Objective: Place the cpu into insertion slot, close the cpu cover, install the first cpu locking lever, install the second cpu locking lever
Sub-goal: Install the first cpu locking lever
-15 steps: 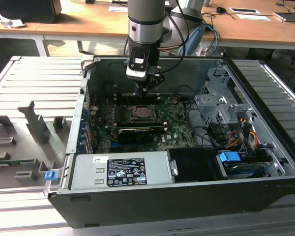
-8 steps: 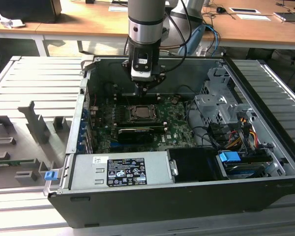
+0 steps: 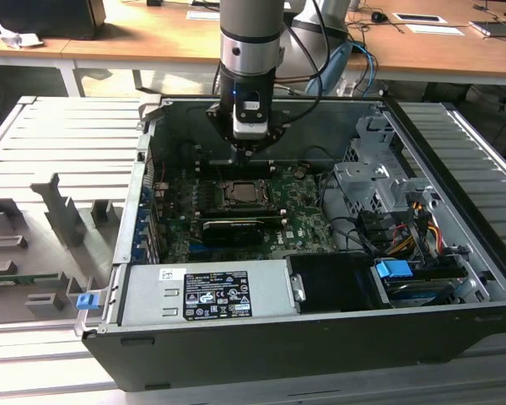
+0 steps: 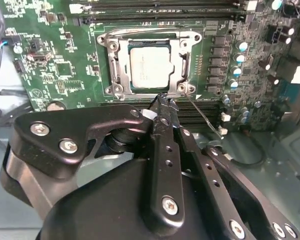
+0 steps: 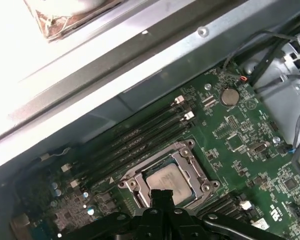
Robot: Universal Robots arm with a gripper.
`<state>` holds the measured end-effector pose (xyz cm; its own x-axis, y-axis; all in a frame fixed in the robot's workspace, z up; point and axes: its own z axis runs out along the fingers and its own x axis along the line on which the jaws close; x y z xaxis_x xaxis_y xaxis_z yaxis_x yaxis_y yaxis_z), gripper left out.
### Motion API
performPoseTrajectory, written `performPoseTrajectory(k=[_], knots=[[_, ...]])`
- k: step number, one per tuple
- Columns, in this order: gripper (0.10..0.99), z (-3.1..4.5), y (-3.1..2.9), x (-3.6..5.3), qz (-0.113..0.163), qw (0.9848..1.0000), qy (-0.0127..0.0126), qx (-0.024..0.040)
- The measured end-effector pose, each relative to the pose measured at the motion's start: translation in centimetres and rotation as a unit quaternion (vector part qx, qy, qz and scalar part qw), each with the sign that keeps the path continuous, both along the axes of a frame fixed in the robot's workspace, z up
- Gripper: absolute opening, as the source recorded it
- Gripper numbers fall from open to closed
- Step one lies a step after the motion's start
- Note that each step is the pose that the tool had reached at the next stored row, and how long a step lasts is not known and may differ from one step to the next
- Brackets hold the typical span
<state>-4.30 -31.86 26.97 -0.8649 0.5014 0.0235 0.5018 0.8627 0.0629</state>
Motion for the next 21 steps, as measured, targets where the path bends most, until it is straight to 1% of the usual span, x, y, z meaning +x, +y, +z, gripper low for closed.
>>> performPoseTrajectory(k=[3, 7, 13, 16, 21], knots=[[0.106, 0.0, 0.0, 0.0, 0.027, 0.9996, 0.0, 0.0], [0.106, 0.0, 0.0, 0.0, 0.048, 0.9988, 0.0, 0.0], [0.106, 0.0, 0.0, 0.0, 0.079, 0.9969, 0.0, 0.0], [0.106, 0.0, 0.0, 0.0, 0.1, 0.9949, 0.0, 0.0], [0.106, 0.0, 0.0, 0.0, 0.126, 0.992, 0.0, 0.0]])
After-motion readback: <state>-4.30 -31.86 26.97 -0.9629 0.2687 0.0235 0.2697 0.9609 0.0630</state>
